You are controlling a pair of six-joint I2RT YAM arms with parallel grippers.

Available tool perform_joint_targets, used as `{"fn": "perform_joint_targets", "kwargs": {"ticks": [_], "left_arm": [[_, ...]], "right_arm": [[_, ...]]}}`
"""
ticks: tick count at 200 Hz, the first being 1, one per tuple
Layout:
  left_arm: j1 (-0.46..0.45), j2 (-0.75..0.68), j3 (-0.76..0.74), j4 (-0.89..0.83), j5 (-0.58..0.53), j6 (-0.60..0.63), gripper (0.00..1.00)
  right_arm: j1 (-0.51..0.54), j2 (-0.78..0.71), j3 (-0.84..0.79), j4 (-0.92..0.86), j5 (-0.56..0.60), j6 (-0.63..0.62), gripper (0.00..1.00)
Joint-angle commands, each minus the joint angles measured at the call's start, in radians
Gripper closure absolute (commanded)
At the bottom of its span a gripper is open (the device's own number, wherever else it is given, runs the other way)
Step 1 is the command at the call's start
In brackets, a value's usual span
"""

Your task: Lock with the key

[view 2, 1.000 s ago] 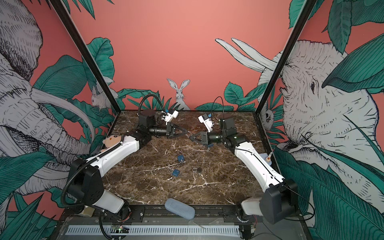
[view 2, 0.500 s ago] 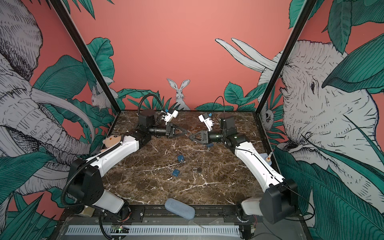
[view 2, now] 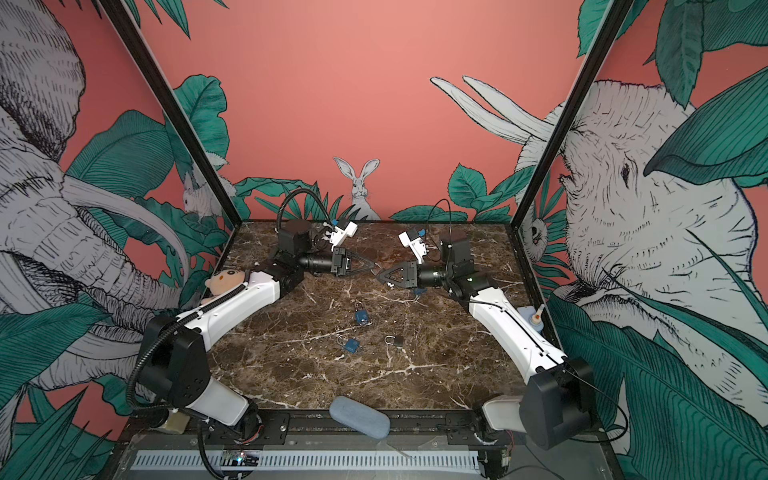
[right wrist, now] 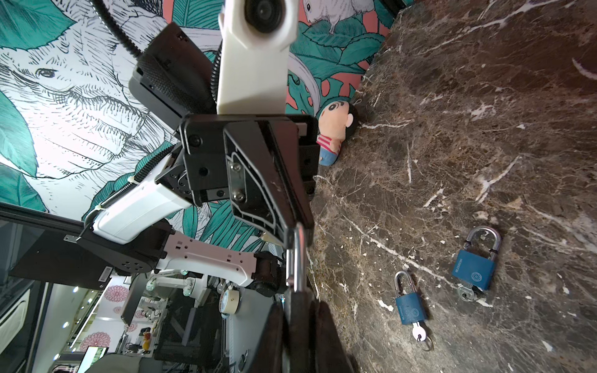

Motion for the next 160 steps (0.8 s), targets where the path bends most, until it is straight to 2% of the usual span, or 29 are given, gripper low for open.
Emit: {"fn": "perform_joint_targets", "kwargs": {"ticks": [1, 95, 160], "left_arm": [[-0.014, 0.018, -0.041, -0.032, -0.01, 0.027, 1.0], [-0.026, 0.014, -0.081, -0.028, -0.001, 0.045, 1.0], [-0.075, 0.01, -0.102, -0.019, 0.003, 0.041, 1.0]], "right_arm": [[0.014, -0.056, 0.021, 0.227, -0.096, 0.048, 1.0], [0.013, -0.038, 0.007, 0.334, -0.105, 0.123, 1.0], [0.015, -0.013, 0.009, 0.371, -0.087, 0.143, 1.0]]}}
